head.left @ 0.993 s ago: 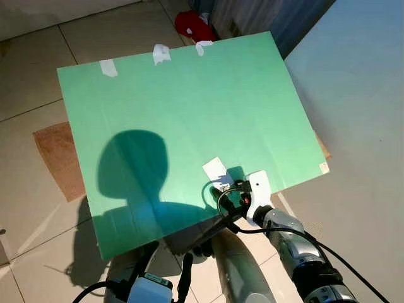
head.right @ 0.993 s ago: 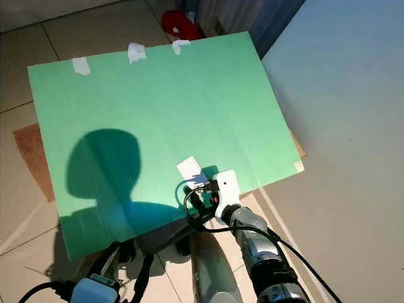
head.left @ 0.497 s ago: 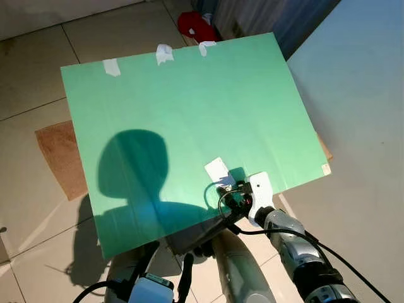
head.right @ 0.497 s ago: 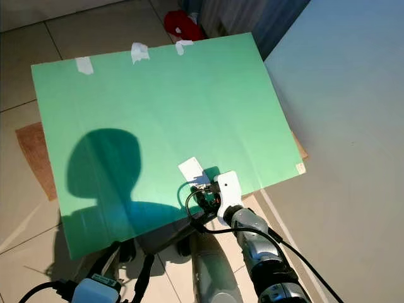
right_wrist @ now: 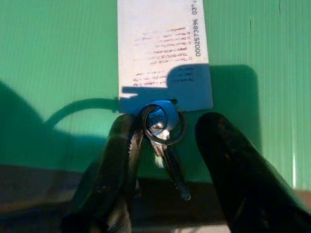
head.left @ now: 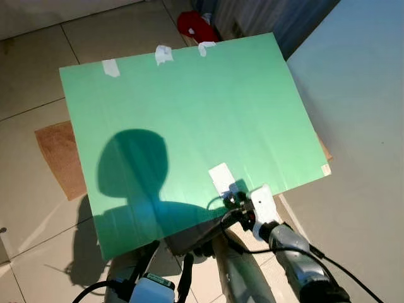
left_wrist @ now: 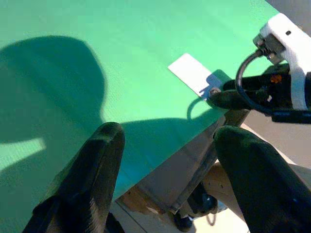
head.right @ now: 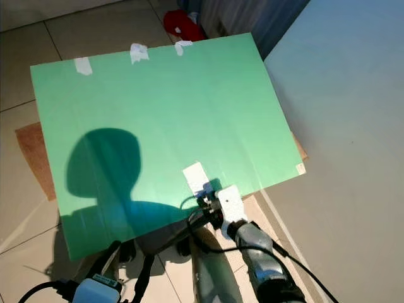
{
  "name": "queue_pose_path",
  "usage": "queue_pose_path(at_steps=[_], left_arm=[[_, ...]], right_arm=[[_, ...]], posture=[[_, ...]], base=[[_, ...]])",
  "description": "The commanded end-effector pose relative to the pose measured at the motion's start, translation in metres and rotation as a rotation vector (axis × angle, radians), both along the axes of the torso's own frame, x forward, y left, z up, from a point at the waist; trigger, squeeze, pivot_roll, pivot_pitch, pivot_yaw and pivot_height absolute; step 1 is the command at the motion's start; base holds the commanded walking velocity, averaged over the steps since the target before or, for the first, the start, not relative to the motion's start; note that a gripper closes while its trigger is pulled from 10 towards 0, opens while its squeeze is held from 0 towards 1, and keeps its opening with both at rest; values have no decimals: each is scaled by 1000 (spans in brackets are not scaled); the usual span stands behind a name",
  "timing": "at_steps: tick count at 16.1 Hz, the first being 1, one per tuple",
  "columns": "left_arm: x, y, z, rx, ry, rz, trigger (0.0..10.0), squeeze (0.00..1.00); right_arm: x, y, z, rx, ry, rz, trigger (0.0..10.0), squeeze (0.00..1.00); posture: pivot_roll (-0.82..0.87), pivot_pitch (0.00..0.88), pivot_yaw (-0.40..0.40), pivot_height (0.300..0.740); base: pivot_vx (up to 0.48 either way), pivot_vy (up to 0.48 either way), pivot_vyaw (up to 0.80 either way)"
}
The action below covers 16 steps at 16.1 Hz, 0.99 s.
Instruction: Hang keys on a hook
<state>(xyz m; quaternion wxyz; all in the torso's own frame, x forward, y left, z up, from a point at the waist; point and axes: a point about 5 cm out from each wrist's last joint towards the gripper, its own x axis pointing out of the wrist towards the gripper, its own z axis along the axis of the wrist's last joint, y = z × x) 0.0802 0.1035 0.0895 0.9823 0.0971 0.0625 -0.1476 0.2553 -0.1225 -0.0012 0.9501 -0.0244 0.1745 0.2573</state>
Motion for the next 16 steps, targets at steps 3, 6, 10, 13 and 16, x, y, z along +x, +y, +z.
queue_pose_path(at_steps=[3, 6, 10, 13, 16], left_arm=[[-6, -4, -2, -1, 31, -8, 10000, 0], [-5, -2, -3, 6, 32, -1, 10000, 0], [-3, -2, -4, 5, 28, 8, 10000, 0], [0, -5, -4, -1, 20, 13, 10000, 0], [3, -6, -5, -7, 13, 19, 10000, 0]], right_arm=[[-22, -10, -22, -45, 94, -18, 0, 0], [-17, -13, -19, -30, 90, -46, 0, 0], [-5, -9, -2, 65, 66, -65, 0, 0], [10, -1, 26, 160, 6, -59, 0, 0], [27, 8, 64, 258, -67, -49, 0, 0]], posture=[[33, 508, -239, 736], [20, 519, -247, 736], [4, 526, -267, 736], [-2, 528, -277, 736], [-10, 520, -282, 736]], base=[[0, 0, 0], [0, 0, 0], [0, 0, 0], [0, 0, 0], [0, 0, 0]])
